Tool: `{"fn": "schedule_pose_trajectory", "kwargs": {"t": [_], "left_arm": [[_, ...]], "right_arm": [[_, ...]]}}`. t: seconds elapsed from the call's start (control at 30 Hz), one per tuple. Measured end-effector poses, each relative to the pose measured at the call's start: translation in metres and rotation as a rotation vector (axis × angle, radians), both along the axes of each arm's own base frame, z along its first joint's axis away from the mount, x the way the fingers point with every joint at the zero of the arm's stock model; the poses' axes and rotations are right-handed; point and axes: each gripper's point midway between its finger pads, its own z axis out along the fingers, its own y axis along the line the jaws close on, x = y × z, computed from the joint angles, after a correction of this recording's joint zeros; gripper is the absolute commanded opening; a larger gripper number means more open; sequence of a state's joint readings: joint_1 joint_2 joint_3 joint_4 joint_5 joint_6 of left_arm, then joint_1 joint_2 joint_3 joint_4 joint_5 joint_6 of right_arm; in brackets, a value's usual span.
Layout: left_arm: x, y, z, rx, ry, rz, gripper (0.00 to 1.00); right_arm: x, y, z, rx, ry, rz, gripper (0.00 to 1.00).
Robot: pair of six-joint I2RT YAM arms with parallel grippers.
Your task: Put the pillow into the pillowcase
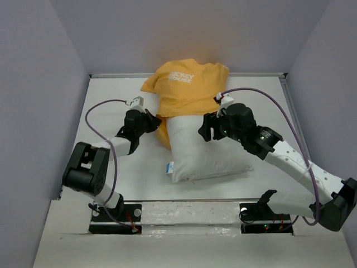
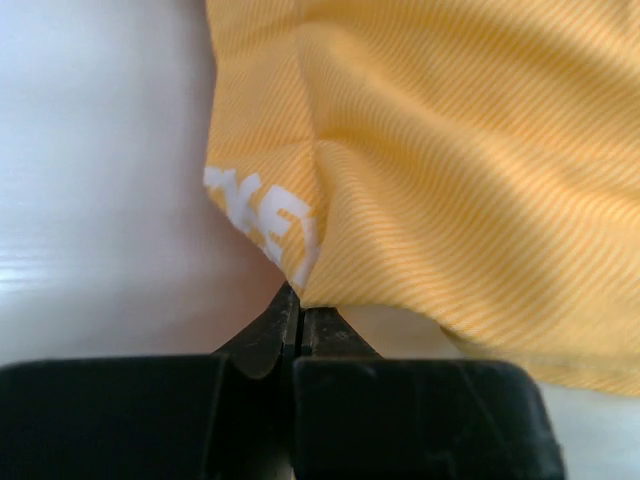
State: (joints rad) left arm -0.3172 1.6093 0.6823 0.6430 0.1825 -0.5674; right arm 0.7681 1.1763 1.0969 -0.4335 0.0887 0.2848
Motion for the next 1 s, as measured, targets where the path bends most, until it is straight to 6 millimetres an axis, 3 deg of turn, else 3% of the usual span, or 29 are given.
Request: {"fn": "schedule_pose_trajectory", "kwargs": {"t": [0.13, 0.23, 0.27, 0.3, 0.33, 0.4, 0.43, 0.53, 0.6, 0.67, 0.8, 0.83, 0.93, 0.97, 1.0], "left_arm": [[-0.011, 0.036, 0.031, -0.075, -0.056, 0.079, 0.00], [-0.007, 0.059, 0.030, -0.093, -0.045, 0.145, 0.00], [-0.004, 0.066, 0.028, -0.102, -0.034, 0.167, 0.00], [-0.003, 0.070, 0.026, -0.105, -0.026, 0.178, 0.00], [-0.001, 0.074, 0.023, -0.105, -0.016, 0.189, 0.00], [0.008, 0.079, 0.014, -0.086, 0.031, 0.197, 0.00], [0.014, 0.078, 0.012, -0.070, 0.051, 0.190, 0.00], [0.031, 0.079, 0.016, -0.027, 0.066, 0.174, 0.00], [0.033, 0.079, 0.021, -0.014, 0.059, 0.165, 0.00], [0.033, 0.078, 0.021, 0.000, 0.060, 0.152, 0.00], [0.028, 0.078, 0.016, 0.015, 0.085, 0.140, 0.00], [0.028, 0.078, 0.016, 0.015, 0.086, 0.140, 0.00], [0.026, 0.078, 0.019, 0.012, 0.085, 0.136, 0.00], [0.025, 0.078, 0.021, 0.011, 0.083, 0.134, 0.00], [0.024, 0.077, 0.023, 0.009, 0.080, 0.132, 0.00]], "right_arm": [[0.023, -0.048, 0.037, 0.087, -0.073, -0.098, 0.72], [0.040, -0.084, 0.062, 0.158, -0.150, -0.185, 0.48], [0.044, -0.089, 0.063, 0.187, -0.171, -0.201, 0.29], [0.047, -0.094, 0.057, 0.187, -0.170, -0.217, 0.23], [0.053, -0.101, 0.044, 0.187, -0.156, -0.242, 0.18], [0.068, -0.110, 0.017, 0.199, -0.113, -0.283, 0.20], [0.077, -0.115, -0.002, 0.203, -0.089, -0.306, 0.25], [0.090, -0.119, -0.083, 0.158, 0.072, -0.322, 0.59], [0.081, -0.112, -0.130, 0.134, 0.188, -0.288, 0.68], [0.071, -0.107, -0.156, 0.131, 0.246, -0.250, 0.71], [0.059, -0.092, -0.172, 0.170, 0.272, -0.179, 0.70], [0.058, -0.086, -0.171, 0.199, 0.269, -0.156, 0.63], [0.050, -0.066, -0.173, 0.254, 0.274, -0.101, 0.57], [0.046, -0.059, -0.175, 0.267, 0.285, -0.084, 0.47], [0.043, -0.049, -0.176, 0.279, 0.291, -0.061, 0.44]]}}
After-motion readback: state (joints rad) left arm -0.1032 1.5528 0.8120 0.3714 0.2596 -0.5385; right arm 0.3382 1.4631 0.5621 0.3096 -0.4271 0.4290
